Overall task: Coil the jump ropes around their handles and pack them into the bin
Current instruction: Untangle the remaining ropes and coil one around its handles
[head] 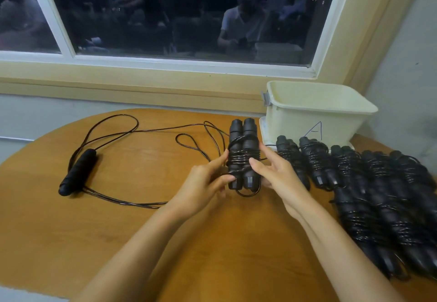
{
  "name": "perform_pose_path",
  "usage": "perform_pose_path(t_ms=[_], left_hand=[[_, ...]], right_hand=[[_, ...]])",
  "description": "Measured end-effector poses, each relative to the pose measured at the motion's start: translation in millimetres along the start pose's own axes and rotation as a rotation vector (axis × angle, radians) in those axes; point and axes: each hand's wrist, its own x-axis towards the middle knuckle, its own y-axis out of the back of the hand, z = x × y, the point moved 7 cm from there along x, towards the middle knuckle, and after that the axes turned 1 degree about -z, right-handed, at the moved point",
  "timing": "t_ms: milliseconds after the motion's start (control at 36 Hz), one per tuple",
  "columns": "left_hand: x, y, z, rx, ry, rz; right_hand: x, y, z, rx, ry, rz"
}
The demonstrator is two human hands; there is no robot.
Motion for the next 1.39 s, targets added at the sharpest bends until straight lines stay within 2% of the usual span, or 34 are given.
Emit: perform_pose_path(t_ms=[111,222,306,389,556,639,722,778,972,1194,1278,1389], left_hand=[[13.9,4.9,-9.9,-0.058,0.026,0.079],[31.0,6.5,-20.4,-0.075,0.06,0.005],[41.0,7.3,-25.9,-0.091,0.099,-0.003],[45.1,6.0,-28.7,-0.255,0.124,0.014],[43.7,0.0,-52.6,-0.384,0.199,0.126],[40.6,-0.1,-49.7,-0.379,0.163,0.163],[37.3,0.9,-43.4,-0.298,0.081,0.182],[35.5,-0.8,-46.2,-0.27,0.068,0.175],[32.6,-9.0,-38.3,-0.208,0.002,0.045],[26.2,-20.6,-22.1,-0.175,-0.065,0.034],[25.5,-26.2,-23.2,-0.152,-0.051,0.014],[25.8,-33.6,-24.2,-0.192,-0.035,-0.024]], right_hand=[[8.6,4.1,6.0,0.013,-0.026,-0.017],[19.5,4.9,8.5,-0.048,0.015,-0.009],[23.2,2.1,11.0,-0.249,0.079,0.04],[23.9,-5.9,11.7,-0.515,0.116,0.099],[23.8,-20.2,7.3,-0.732,0.337,0.232],[21.7,-29.7,8.8,-0.886,0.432,0.253],[21.0,-32.4,17.1,-1.032,0.35,0.206],[18.3,-31.4,18.7,-1.11,0.332,0.238],[1.9,-24.7,9.3,-1.078,0.391,0.35],[-3.2,-27.4,15.4,-1.356,0.301,0.362],[-4.7,-18.6,21.0,-1.361,0.235,0.378],[-9.3,-12.9,20.2,-1.27,0.285,0.438]])
